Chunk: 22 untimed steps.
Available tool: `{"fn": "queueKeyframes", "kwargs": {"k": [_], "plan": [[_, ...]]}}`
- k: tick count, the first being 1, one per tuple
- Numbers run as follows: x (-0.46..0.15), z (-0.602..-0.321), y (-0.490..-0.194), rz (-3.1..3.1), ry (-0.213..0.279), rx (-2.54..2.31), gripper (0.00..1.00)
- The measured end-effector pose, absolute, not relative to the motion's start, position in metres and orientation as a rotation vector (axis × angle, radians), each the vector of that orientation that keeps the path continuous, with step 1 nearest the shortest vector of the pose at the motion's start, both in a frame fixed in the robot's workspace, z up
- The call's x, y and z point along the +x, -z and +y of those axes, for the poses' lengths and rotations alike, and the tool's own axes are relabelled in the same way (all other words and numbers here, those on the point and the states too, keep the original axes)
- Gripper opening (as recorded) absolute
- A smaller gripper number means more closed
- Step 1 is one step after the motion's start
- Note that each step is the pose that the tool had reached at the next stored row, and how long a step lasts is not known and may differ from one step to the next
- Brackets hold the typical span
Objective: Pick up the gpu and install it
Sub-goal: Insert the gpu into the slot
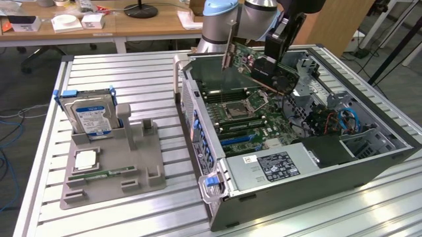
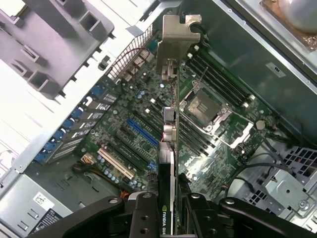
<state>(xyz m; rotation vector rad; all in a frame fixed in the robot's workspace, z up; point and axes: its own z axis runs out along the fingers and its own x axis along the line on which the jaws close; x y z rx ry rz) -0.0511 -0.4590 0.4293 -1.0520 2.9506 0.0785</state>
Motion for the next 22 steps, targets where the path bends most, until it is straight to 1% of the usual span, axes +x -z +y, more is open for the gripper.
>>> {"fn": "queueKeyframes", "kwargs": {"k": [22], "plan": [[-0.0511, -0.4590, -0.4293, 2.918, -0.079, -1.145, 0.26]]}}
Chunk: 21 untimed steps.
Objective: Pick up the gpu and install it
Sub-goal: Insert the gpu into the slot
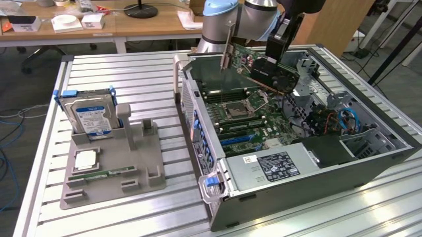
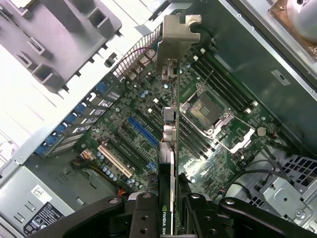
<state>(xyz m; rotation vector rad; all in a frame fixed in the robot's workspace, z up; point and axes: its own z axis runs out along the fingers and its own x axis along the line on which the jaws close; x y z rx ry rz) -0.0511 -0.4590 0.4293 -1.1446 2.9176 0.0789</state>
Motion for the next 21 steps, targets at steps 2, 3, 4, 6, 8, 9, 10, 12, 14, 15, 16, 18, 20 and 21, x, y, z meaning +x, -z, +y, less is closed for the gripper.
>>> {"fn": "queueKeyframes", "kwargs": {"k": [2, 3, 4, 6, 8, 9, 10, 12, 14, 15, 16, 18, 20, 21], "plan": [[-0.0511, -0.4590, -0.4292, 2.914, -0.079, -1.155, 0.26], [-0.0511, -0.4590, -0.4292, 2.912, -0.079, -1.160, 0.26], [-0.0511, -0.4590, -0.4293, 2.910, -0.079, -1.166, 0.26], [-0.0511, -0.4590, -0.4293, 2.905, -0.079, -1.177, 0.26], [-0.0511, -0.4590, -0.4292, 2.901, -0.079, -1.188, 0.26], [-0.0511, -0.4590, -0.4293, 2.899, -0.079, -1.194, 0.26], [-0.0511, -0.4590, -0.4293, 2.897, -0.079, -1.199, 0.26], [-0.0511, -0.4590, -0.4293, 2.892, -0.079, -1.212, 0.26], [-0.0511, -0.4590, -0.4292, 2.886, -0.079, -1.225, 0.26], [-0.0511, -0.4590, -0.4293, 2.884, -0.079, -1.232, 0.26], [-0.0511, -0.4590, -0.4292, 2.881, -0.079, -1.239, 0.26], [-0.0511, -0.4590, -0.4292, 2.875, -0.079, -1.254, 0.26], [-0.0511, -0.4590, -0.4293, 2.868, -0.079, -1.269, 0.26], [-0.0511, -0.4590, -0.4293, 2.865, -0.079, -1.277, 0.26]]}}
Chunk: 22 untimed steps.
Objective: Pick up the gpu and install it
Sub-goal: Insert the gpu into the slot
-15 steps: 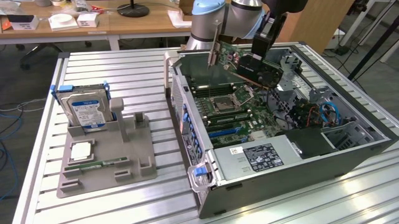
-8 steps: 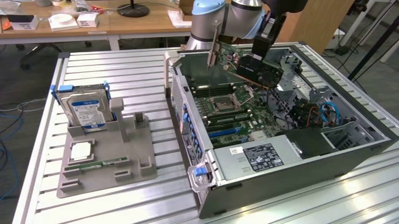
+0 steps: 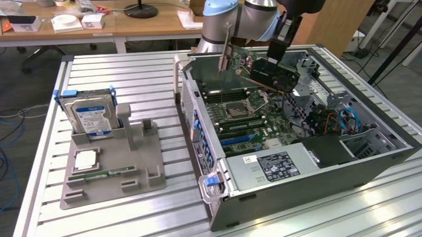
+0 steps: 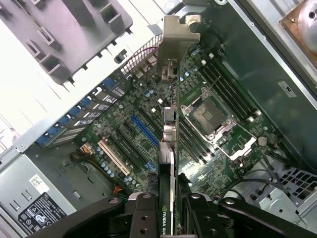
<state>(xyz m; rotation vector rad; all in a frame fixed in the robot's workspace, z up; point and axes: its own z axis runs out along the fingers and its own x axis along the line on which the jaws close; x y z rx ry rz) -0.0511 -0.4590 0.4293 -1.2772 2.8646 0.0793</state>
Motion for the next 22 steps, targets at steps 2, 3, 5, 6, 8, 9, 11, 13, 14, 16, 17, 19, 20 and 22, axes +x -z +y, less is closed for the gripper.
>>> {"fn": "queueKeyframes", "kwargs": {"k": [2, 3, 5, 6, 8, 9, 11, 13, 14, 16, 17, 19, 20, 22], "plan": [[-0.0511, -0.4590, -0.4293, 2.857, -0.079, -1.296, 0.26], [-0.0511, -0.4590, -0.4293, 2.852, -0.079, -1.306, 0.26], [-0.0511, -0.4590, -0.4292, 2.843, -0.080, -1.326, 0.26], [-0.0511, -0.4590, -0.4293, 2.839, -0.080, -1.336, 0.26], [-0.0511, -0.4590, -0.4293, 2.829, -0.080, -1.358, 0.26], [-0.0511, -0.4590, -0.4292, 2.824, -0.080, -1.368, 0.26], [-0.0511, -0.4590, -0.4293, 2.814, -0.080, -1.389, 0.26], [-0.0511, -0.4590, -0.4292, 2.805, -0.080, -1.409, 0.26], [-0.0511, -0.4590, -0.4293, 2.800, -0.080, -1.418, 0.26], [-0.0512, -0.4590, -0.4293, 2.798, -0.080, -1.423, 0.26], [-0.0511, -0.4590, -0.4293, 2.798, -0.080, -1.423, 0.26], [-0.0512, -0.4590, -0.4293, 2.798, -0.080, -1.423, 0.26], [-0.0512, -0.4590, -0.4293, 2.798, -0.080, -1.423, 0.26], [-0.0512, -0.4590, -0.4293, 2.798, -0.080, -1.423, 0.26]]}}
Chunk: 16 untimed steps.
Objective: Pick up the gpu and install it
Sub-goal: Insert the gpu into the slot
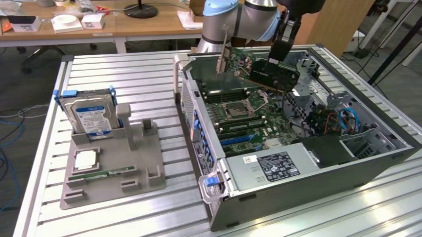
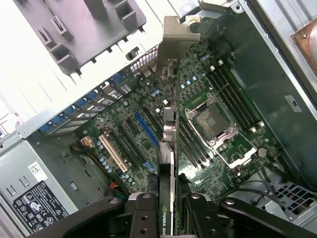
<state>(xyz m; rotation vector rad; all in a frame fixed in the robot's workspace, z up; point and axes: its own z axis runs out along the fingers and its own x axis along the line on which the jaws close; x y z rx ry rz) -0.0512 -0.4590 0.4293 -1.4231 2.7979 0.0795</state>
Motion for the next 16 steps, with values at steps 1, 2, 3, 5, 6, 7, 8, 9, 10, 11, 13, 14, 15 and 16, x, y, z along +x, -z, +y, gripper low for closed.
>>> {"fn": "queueKeyframes", "kwargs": {"k": [1, 2, 3, 5, 6, 7, 8, 9, 10, 11, 13, 14, 15, 16], "plan": [[-0.0512, -0.4590, -0.4293, 2.798, -0.080, -1.423, 0.26], [-0.0512, -0.4590, -0.4293, 2.798, -0.080, -1.423, 0.26], [-0.0512, -0.4590, -0.4293, 2.798, -0.080, -1.423, 0.26], [-0.0512, -0.4590, -0.4293, 2.798, -0.080, -1.423, 0.26], [-0.0512, -0.4590, -0.4293, 2.798, -0.080, -1.423, 0.26], [-0.0512, -0.4590, -0.4293, 2.798, -0.080, -1.424, 0.26], [-0.0512, -0.4590, -0.4293, 2.797, -0.080, -1.425, 0.26], [-0.0512, -0.4590, -0.4293, 2.796, -0.080, -1.427, 0.26], [-0.0512, -0.4590, -0.4293, 2.794, -0.080, -1.431, 0.26], [-0.0512, -0.4590, -0.4293, 2.792, -0.080, -1.435, 0.26], [-0.0513, -0.4590, -0.4292, 2.786, -0.080, -1.447, 0.26], [-0.0513, -0.4590, -0.4292, 2.782, -0.080, -1.455, 0.26], [-0.0513, -0.4590, -0.4292, 2.778, -0.080, -1.463, 0.26], [-0.0512, -0.4590, -0.4292, 2.774, -0.080, -1.471, 0.26]]}}
